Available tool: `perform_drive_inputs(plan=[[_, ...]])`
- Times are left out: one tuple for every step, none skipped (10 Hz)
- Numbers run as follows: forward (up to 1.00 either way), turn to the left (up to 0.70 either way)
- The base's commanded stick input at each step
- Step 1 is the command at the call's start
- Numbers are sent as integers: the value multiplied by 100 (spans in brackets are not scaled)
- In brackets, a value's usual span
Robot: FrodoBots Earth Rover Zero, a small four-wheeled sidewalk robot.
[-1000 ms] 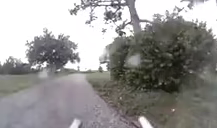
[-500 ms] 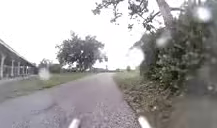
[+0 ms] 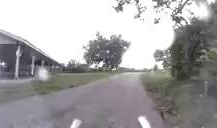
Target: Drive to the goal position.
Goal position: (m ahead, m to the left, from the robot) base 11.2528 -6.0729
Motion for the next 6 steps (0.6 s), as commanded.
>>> perform_drive_inputs(plan=[[70,0],[70,0],[70,0],[70,0],[70,0],[70,0]])
